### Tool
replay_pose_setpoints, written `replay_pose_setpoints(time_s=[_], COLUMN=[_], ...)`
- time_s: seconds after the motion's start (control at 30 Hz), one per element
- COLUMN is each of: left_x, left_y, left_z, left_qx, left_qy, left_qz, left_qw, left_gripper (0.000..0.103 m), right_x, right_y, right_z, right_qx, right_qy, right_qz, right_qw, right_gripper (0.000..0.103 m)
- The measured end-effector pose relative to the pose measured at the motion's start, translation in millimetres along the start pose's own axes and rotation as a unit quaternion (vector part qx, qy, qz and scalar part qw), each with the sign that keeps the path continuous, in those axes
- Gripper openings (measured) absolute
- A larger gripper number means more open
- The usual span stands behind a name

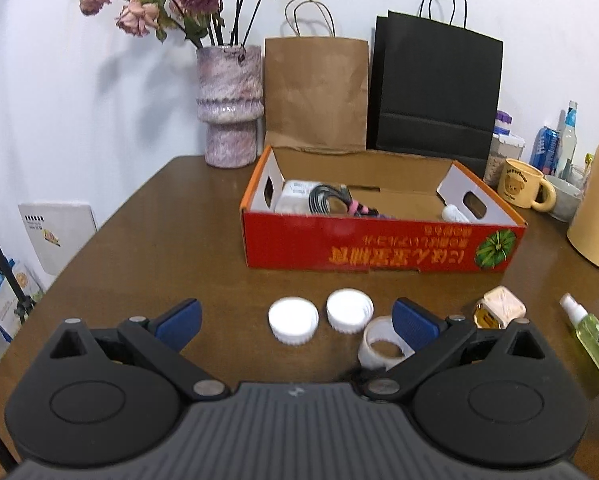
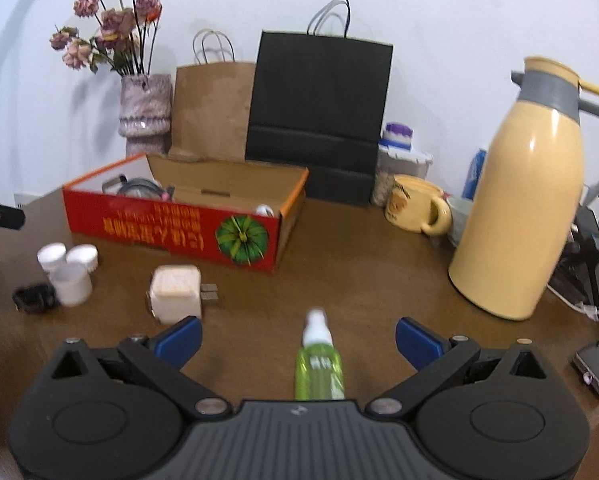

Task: Organize rigid objects
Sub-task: 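Withdraw both tools from the box toward the remaining items on the table, then grasp the green spray bottle with the right tool while the left tool approaches the black cable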

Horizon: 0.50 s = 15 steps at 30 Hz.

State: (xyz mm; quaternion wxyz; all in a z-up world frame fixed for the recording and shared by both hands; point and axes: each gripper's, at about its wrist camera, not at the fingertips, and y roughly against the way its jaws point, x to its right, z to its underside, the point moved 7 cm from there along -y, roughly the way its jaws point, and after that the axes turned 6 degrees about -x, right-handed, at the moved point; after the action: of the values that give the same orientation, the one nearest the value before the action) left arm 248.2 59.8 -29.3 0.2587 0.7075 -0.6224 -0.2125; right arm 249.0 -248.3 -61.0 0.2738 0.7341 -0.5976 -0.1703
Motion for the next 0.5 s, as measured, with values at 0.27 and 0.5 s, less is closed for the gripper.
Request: replay_pose_setpoints(time_s=[0.27,0.5], left_x=[-1.7,-2.0], left_y=[-8.0,-11.5], left_z=[19.8,23.9], left_qx=[-0.012,-0.006], left_qy=[0.018,0.017], left_qz=[0.009,0.014], left_qw=[0.9997,0.9997], left_gripper=[0.103,0.103], right_x=[11.5,17.7], right_y=[-22.1,-32.8], right_z=[23.6,26.8], right_qx=[-0.034,-0.035], right_qy=[-0.009,-0.038], right_qz=[-0.003,0.004], right_qw=[0.999,0.999], right_gripper=[0.103,0.101])
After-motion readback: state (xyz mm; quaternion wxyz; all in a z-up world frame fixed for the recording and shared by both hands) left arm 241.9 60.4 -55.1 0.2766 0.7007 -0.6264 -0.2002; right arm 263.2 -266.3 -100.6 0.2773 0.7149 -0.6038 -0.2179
